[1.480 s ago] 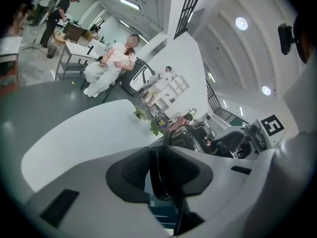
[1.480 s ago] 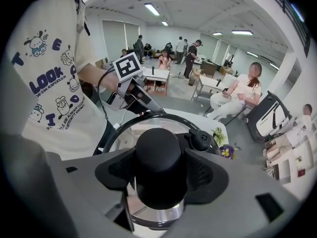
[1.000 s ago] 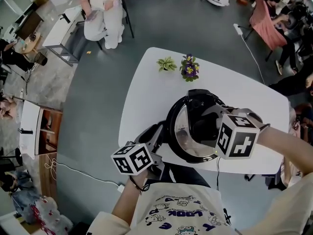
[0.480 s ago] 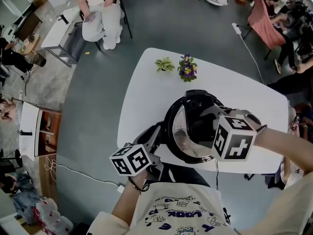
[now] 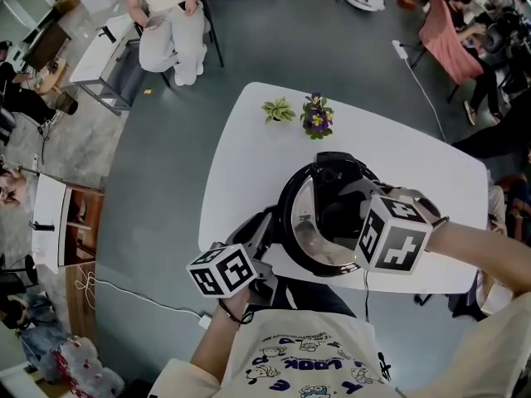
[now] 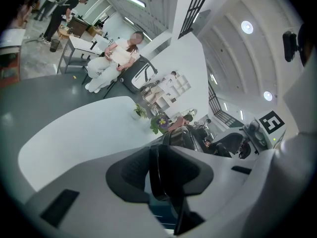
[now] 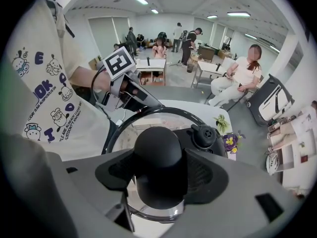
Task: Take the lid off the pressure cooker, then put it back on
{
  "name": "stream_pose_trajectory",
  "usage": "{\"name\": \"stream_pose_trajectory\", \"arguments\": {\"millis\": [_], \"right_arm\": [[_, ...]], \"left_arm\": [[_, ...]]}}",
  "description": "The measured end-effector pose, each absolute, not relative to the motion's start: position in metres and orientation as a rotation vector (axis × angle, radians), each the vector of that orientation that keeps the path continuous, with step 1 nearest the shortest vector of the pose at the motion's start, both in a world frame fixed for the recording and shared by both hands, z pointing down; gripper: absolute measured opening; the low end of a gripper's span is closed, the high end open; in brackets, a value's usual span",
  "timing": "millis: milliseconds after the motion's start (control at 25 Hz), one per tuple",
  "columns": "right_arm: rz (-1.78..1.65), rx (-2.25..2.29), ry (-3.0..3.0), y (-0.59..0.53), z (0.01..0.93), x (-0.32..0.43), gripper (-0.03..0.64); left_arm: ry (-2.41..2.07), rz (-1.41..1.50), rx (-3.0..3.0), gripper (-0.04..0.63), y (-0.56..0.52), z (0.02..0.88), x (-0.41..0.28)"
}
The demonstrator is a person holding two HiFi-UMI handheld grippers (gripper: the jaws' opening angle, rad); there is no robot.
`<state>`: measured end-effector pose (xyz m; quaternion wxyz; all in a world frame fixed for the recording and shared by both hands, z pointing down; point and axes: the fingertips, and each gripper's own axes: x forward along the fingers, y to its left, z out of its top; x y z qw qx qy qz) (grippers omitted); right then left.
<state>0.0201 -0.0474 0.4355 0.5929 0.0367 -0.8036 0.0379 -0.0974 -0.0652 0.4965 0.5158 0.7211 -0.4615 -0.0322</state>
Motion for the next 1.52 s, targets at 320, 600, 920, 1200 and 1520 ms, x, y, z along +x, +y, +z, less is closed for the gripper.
{"name": "stream_pose_trajectory", "arguments": {"millis": [320,600,920,1200,1520], "right_arm": [[0.196,0.237,-1.877,-0.053,0.436,0.020,0.308],[0.312,0.399,-1.872,-0.057,0.437,0.021,0.310],[0.444,0.549,-1.828,-0.057,0.432,0.022,0.310],[0.440,0.534,-1.829,-0.060,0.435,0.024,0.310],[0.442,0.454,-1.808,-0.058,0.438,0.023,0.314]], "left_arm": [[-1.111,-0.076,1.733,0.123,-0.065,0.497,-0.098],[-1.113,-0.071,1.733,0.123,-0.065,0.499,-0.098],[-1.112,-0.066,1.735,0.123,-0.061,0.495,-0.100],[-1.109,-0.062,1.737,0.123,-0.064,0.497,-0.098],[-1.107,-0.057,1.739,0.124,-0.062,0.496,-0.099]]}}
